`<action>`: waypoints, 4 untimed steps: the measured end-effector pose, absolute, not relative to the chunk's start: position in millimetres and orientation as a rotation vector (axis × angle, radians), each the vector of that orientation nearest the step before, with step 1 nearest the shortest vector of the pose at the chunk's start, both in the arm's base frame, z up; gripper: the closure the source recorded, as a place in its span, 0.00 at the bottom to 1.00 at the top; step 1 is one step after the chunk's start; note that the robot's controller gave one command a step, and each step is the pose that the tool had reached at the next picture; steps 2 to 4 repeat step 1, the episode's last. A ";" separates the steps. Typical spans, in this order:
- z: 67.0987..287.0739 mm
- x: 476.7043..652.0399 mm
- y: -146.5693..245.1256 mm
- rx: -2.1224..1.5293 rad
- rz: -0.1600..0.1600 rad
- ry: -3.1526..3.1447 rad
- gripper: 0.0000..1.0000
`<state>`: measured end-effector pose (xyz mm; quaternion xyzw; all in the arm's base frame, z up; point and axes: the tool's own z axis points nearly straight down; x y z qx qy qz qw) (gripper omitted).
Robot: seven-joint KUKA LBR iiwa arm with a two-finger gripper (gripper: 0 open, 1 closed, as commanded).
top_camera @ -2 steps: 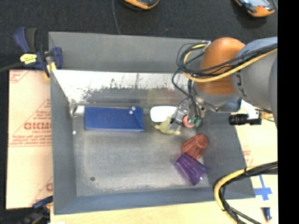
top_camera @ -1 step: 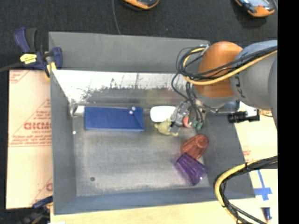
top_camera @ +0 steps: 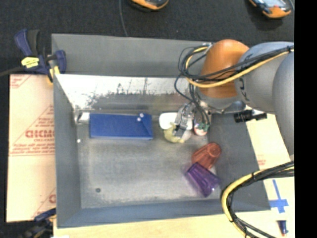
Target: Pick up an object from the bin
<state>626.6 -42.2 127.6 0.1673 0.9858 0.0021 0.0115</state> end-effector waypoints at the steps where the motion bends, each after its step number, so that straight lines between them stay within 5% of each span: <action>1: 123.3 606.4 -41.6 0.061 0.001 3.119 1.00; 4: 123.3 606.4 -41.6 0.061 0.001 3.119 1.00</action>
Offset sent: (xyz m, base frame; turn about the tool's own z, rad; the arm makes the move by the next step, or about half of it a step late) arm -0.0075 -0.0006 -0.0576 -0.5801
